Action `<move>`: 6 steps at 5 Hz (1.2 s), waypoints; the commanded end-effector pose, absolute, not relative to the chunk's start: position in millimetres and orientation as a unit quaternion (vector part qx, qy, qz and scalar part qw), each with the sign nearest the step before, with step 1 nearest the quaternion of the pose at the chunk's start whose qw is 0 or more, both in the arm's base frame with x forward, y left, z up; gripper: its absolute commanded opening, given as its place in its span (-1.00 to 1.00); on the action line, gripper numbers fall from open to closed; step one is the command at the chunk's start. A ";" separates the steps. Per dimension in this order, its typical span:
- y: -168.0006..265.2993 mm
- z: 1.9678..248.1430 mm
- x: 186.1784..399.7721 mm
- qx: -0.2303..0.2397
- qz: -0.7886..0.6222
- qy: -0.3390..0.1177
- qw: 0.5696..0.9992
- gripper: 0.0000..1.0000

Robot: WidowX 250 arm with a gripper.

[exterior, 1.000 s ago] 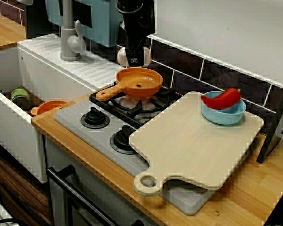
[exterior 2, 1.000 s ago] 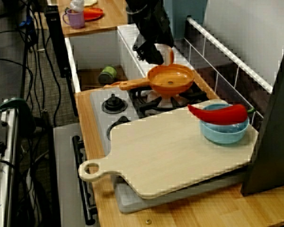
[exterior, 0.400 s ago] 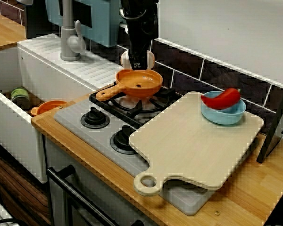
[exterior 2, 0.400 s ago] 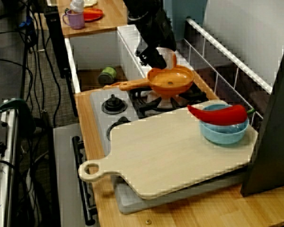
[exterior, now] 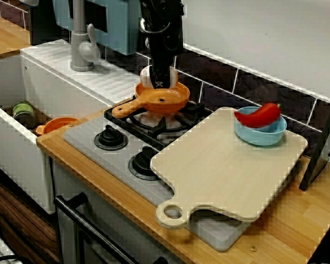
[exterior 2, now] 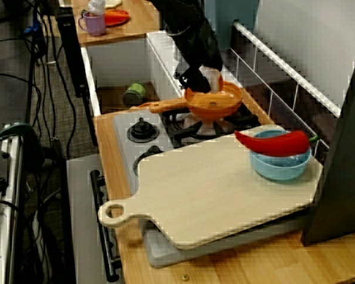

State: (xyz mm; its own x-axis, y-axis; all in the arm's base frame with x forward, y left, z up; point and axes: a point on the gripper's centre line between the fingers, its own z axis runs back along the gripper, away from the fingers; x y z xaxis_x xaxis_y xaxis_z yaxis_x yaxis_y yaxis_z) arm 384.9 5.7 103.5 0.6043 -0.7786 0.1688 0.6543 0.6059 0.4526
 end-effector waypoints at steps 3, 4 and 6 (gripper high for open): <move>11.5 111.7 371.8 0.187 -0.386 -0.194 0.883 1.00; 11.8 115.6 371.8 0.172 -0.380 -0.191 0.889 1.00; 6.7 121.1 368.6 0.154 -0.359 -0.200 0.899 1.00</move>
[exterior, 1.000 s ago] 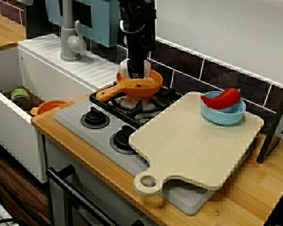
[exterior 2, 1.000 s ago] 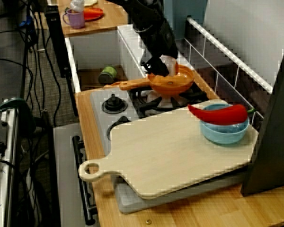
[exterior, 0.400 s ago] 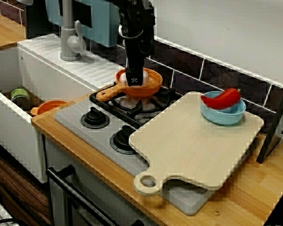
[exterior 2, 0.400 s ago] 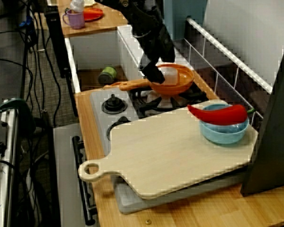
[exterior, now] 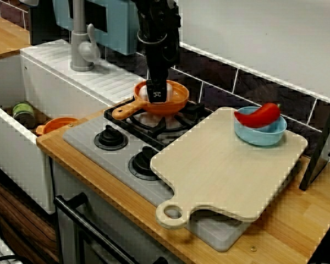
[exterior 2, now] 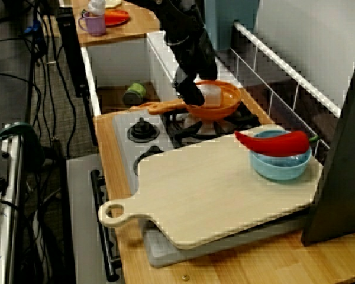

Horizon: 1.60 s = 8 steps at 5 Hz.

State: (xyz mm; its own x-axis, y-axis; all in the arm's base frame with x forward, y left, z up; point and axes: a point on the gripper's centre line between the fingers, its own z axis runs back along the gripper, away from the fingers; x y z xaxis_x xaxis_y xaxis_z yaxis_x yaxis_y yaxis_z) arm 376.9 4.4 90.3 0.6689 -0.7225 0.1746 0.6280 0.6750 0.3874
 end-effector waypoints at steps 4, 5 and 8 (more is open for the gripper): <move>-20.6 137.1 355.9 0.132 -0.288 -0.253 0.914 1.00; -37.0 137.5 351.7 0.130 -0.287 -0.251 0.915 1.00; -67.3 142.6 343.0 0.115 -0.244 -0.284 0.920 1.00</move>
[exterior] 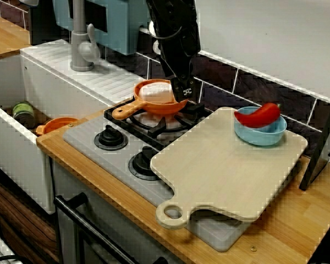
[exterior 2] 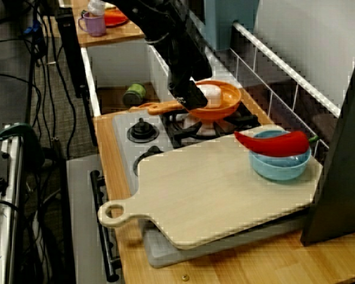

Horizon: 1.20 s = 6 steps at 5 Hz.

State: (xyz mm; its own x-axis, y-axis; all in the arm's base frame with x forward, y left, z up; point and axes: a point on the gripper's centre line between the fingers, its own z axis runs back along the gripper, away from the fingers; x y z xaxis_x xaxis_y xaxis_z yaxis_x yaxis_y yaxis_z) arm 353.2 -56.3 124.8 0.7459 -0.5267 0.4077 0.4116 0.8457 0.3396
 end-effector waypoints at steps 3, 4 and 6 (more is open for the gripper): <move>-105.3 155.0 350.8 0.103 -0.226 -0.249 0.936 1.00; -111.0 159.1 357.7 0.092 -0.225 -0.241 0.940 1.00; -120.1 160.7 369.3 0.081 -0.211 -0.240 0.944 1.00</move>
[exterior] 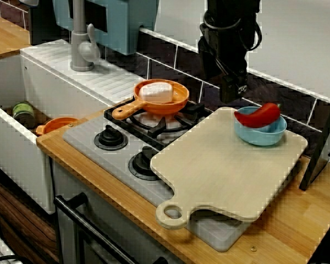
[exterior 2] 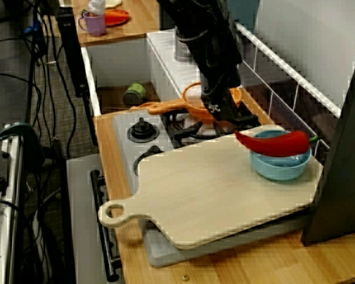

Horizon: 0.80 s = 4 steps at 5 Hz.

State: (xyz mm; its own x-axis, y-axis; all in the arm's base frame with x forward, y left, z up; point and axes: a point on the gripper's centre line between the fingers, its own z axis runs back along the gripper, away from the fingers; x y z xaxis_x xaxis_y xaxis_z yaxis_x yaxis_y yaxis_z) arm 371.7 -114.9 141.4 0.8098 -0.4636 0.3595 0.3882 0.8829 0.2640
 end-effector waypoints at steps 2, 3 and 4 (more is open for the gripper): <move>-130.7 156.6 385.5 0.063 -0.191 -0.238 0.950 1.00; -133.7 155.7 391.1 0.051 -0.183 -0.231 0.954 1.00; -139.8 154.0 393.8 0.046 -0.172 -0.237 0.955 1.00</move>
